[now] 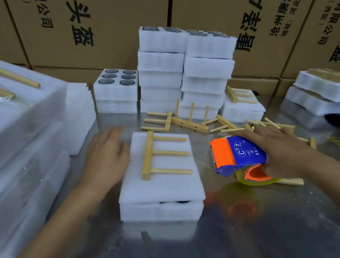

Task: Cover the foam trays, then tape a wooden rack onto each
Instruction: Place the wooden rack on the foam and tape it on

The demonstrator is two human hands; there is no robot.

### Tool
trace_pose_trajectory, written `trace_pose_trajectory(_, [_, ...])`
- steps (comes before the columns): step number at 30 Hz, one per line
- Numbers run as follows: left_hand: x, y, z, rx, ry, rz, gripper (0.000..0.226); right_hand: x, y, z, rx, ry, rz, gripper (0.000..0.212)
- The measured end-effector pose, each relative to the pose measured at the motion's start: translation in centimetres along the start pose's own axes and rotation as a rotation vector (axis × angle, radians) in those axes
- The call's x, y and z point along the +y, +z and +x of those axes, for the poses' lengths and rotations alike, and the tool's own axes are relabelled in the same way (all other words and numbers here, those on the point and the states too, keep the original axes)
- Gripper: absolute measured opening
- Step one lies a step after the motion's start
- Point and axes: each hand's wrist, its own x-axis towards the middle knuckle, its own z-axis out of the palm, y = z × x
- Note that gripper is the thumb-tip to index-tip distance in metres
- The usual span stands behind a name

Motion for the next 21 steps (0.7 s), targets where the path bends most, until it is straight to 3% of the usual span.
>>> trace_pose_trajectory(2, [3.5, 0.3, 1.6, -0.005, 0.131, -0.112, 0.038, 0.0, -0.1, 0.0, -0.011, 0.005, 0.014, 0.096])
trace_pose_trajectory(5, [8.4, 2.8, 3.7, -0.240, 0.259, -0.234, 0.037, 0.0, -0.4, 0.2, -0.043, 0.021, 0.030, 0.097])
trace_pose_trajectory(6, [9.3, 4.1, 4.0, -0.345, 0.281, -0.176, 0.040, 0.0, -0.4, 0.2, -0.050, 0.026, 0.035, 0.097])
trace_pose_trajectory(9, [9.1, 7.7, 3.9, -0.592, 0.303, 0.291, 0.052, 0.3, -0.4, 0.0, -0.058, 0.028, 0.060, 0.095])
trace_pose_trajectory(15, [8.2, 8.5, 3.9, -0.610, 0.322, 0.373, 0.054, 1.0, -0.6, -0.4, -0.068, 0.021, 0.121, 0.091])
trace_pose_trajectory(21, [8.1, 8.5, 3.8, -0.609, 0.317, 0.381, 0.055, 3.8, -1.5, -2.3, -0.139, 0.083, -0.008, 0.095])
